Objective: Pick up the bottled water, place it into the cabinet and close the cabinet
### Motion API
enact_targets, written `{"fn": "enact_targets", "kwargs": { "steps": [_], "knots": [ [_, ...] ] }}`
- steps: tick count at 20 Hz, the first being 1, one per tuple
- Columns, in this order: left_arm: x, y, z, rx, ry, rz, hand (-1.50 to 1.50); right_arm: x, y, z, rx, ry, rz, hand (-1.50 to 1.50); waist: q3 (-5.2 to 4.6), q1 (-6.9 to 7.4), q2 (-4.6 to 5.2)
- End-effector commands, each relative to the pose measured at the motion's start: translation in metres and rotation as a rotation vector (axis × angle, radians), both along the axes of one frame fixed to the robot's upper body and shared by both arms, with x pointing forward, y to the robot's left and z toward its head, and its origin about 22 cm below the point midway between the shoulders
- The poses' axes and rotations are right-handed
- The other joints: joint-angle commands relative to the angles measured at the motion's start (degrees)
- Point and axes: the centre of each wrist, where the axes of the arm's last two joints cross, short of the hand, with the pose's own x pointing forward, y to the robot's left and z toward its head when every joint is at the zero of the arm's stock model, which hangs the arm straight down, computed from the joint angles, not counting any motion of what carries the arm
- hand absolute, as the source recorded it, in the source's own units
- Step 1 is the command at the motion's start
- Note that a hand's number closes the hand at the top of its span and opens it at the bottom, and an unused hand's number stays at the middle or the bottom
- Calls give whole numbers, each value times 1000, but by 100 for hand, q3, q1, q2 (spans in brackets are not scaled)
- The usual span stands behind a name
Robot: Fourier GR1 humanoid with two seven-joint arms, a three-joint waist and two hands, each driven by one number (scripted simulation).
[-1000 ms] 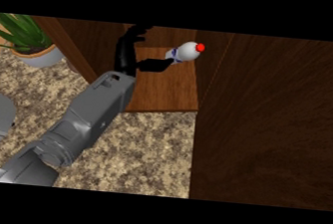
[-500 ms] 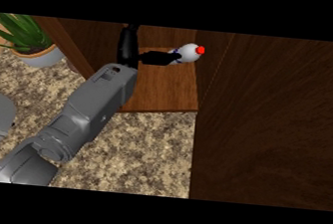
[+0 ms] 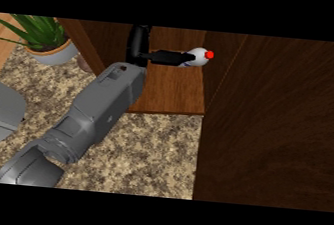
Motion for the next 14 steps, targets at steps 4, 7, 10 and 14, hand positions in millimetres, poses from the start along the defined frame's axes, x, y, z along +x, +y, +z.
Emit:
{"fn": "enact_targets", "kwargs": {
  "steps": [4, 7, 10, 14],
  "knots": [
    [-8, -3, -12, -41, -5, -56, -150, -5, 6, 20, 32, -3, 0, -150, 4, 174, -80],
    [-15, -10, -17, -67, -4, -61, -150, -4, 5, 42, 32, -21, -7, -150, 3, 191, -101],
    [-27, -11, -26, -110, 8, -82, -150, -5, 12, 26, 34, -6, 11, -150, 5, 146, -137],
    [-54, -12, -51, -175, 33, -200, -150, 0, 13, 24, 22, -1, -25, -150, 2, 218, -139]
  ]
}}
